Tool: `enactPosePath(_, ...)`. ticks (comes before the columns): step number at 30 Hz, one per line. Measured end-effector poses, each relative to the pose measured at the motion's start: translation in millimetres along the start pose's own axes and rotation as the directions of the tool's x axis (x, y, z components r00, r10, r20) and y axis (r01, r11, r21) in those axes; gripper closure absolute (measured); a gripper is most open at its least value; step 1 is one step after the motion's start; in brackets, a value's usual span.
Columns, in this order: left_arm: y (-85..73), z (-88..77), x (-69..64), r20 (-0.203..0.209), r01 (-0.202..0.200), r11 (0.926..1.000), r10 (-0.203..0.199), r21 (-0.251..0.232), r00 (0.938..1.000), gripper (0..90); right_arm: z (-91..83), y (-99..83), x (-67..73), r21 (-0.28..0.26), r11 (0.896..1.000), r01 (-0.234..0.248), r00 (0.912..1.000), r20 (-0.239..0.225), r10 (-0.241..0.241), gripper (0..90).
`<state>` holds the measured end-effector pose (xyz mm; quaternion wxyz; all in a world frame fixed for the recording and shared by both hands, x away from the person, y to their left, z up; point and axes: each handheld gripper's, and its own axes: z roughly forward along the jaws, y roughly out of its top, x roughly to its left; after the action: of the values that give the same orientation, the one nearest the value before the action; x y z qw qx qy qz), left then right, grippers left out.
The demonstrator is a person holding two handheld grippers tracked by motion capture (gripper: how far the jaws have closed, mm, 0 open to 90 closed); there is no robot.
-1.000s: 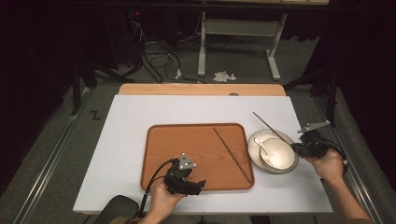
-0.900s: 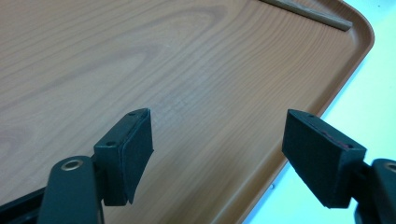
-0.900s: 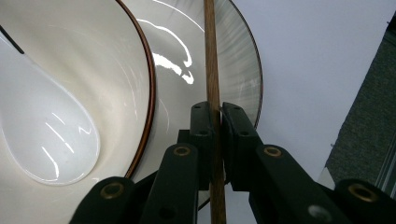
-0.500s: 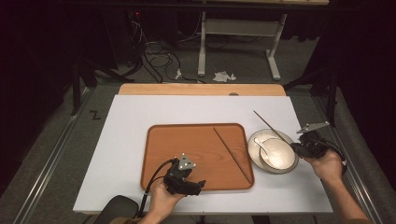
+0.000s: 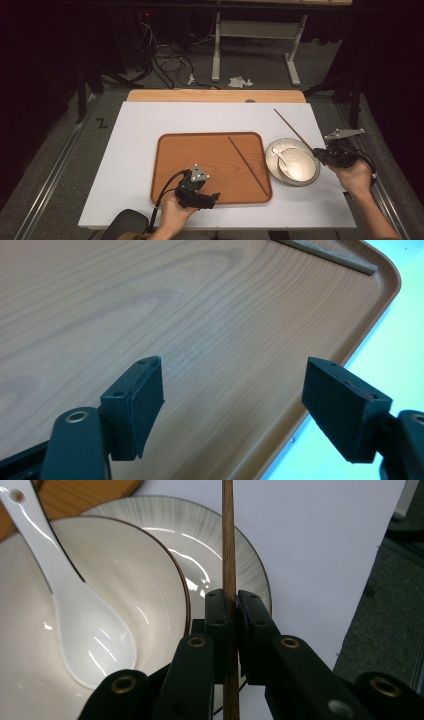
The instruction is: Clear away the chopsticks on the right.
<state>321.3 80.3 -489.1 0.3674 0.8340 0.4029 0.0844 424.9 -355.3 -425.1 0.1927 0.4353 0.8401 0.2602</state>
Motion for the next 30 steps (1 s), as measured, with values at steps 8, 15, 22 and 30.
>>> enactPosePath(8, 0.0, -0.5, 0.1, 0.0, 0.0, 1.0, 0.0, -0.002, 1.0, 24.9, -31.3, 12.6, 25.9, -0.078, 0.996, 0.039, 0.9992, -0.007, -0.04, 85.5)
enactPosePath(15, 0.0, -1.0, 0.1, -0.001, 0.003, 1.0, -0.003, -0.006, 1.0, 24.9, -44.6, 17.3, 59.9, -0.105, 0.992, 0.074, 0.9957, -0.047, -0.08, 85.4)
enactPosePath(22, 0.6, -3.7, 0.7, -0.003, 0.0, 0.9999, 0.0, -0.014, 1.0, 24.9, -46.0, 18.8, 92.7, -0.098, 0.99, 0.106, 0.9888, -0.095, -0.115, 85.3)
enactPosePath(30, 0.6, -4.5, 0.2, 0.0, -0.009, 0.9999, 0.009, -0.01, 1.0, 24.8, -17.7, 17.4, 135.7, -0.053, 0.99, 0.13, 0.9756, -0.171, -0.137, 85.2)
